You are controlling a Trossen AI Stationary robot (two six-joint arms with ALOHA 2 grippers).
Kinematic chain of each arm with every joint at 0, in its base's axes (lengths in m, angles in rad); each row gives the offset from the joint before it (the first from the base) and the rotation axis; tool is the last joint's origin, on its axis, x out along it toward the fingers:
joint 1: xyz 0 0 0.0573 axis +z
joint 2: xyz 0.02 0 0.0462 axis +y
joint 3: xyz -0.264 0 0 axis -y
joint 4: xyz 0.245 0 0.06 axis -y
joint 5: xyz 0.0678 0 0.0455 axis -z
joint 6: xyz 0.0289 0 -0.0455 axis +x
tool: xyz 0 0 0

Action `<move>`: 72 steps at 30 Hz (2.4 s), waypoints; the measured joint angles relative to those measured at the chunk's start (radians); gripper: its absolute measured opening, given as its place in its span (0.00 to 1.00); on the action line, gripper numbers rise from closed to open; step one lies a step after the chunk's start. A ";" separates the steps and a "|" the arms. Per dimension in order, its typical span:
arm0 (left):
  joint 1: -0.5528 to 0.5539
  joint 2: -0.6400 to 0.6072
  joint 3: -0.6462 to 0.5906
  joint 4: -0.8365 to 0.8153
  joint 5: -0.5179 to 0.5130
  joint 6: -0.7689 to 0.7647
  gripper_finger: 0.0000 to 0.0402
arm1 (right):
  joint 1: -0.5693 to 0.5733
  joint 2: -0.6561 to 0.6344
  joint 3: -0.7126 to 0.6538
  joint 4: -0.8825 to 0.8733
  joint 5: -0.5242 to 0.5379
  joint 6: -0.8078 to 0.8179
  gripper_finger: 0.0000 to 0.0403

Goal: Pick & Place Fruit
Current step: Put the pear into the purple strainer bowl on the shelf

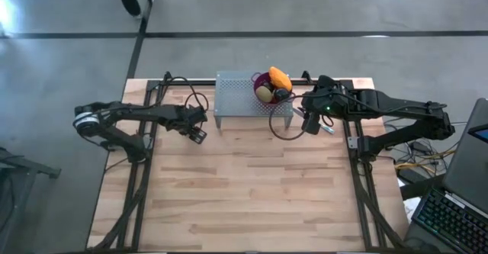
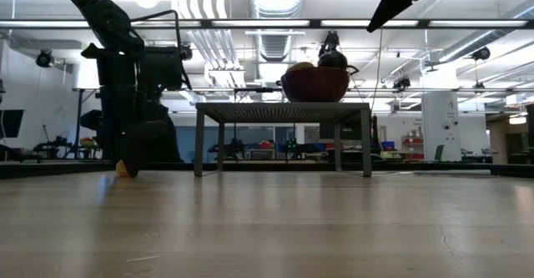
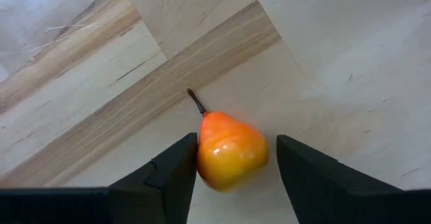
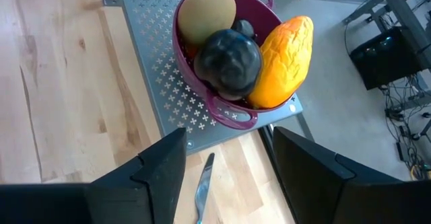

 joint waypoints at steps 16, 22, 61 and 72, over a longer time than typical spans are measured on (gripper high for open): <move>0.000 0.000 0.000 0.003 -0.014 0.006 0.37 | 0.000 0.000 -0.004 -0.001 0.000 0.000 0.59; 0.000 -0.013 -0.002 -0.004 -0.016 0.007 0.37 | 0.000 -0.001 -0.014 0.000 -0.001 0.000 0.60; -0.301 -0.468 0.031 0.521 0.186 -0.020 0.37 | 0.126 -0.001 -0.173 0.352 -0.084 -0.232 0.53; -0.446 -0.359 -0.113 1.134 0.221 -0.001 0.37 | 0.316 0.000 -0.340 0.803 -0.081 -0.364 0.49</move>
